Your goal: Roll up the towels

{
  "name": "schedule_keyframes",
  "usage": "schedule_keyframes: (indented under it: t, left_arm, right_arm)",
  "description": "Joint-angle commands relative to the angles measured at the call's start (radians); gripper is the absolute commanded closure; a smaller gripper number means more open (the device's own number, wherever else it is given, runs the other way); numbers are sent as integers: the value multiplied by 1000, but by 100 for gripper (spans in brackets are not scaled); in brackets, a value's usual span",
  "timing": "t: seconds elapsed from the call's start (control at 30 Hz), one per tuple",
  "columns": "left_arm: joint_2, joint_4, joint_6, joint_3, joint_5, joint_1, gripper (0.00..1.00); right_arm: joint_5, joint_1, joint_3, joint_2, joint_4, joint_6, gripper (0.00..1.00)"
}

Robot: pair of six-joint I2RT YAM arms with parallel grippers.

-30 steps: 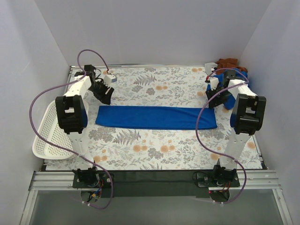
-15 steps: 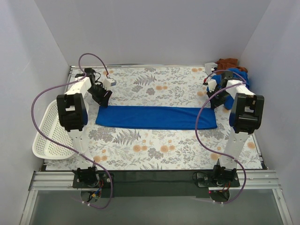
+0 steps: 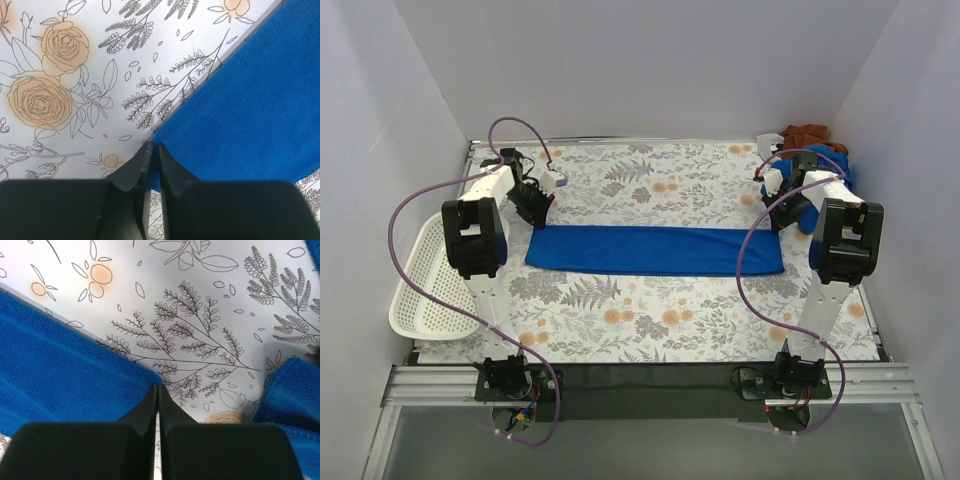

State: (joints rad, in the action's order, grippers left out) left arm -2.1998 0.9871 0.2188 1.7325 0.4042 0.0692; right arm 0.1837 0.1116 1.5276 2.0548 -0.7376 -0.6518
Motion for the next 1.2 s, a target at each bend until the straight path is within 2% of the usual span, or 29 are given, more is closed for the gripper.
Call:
schedule_keyframes:
  t: [0.0,0.07,0.27,0.47,0.7,0.87,1.0,1.17]
  left_arm:
    - [20,4,14,18,24,17,95]
    - [25,2,16,18,25,20,100]
    - [44,13,13,48,48,20,100]
    - [144,-14,14,65,64,41,100]
    - [238,-36,21,35,108,50,100]
    - [372,-68,11,30,130,53,100]
    - [503,-91,36,-71,110,57,100]
    - [675,-105,70,-232,91,81,100]
  right_arm:
    - [-12,14,31,-28,32,1,99]
    - [-7,17,35,-41,37,4,99]
    - [-4,36,74,-87,47,23,99]
    - [13,89,109,-176,44,21,99]
    - [40,100,68,-249,41,11,99]
    - [26,115,46,-360,43,-6,99]
    - [46,148,3,-464,41,-17,99]
    - [46,172,-137,-633,44,-49,99]
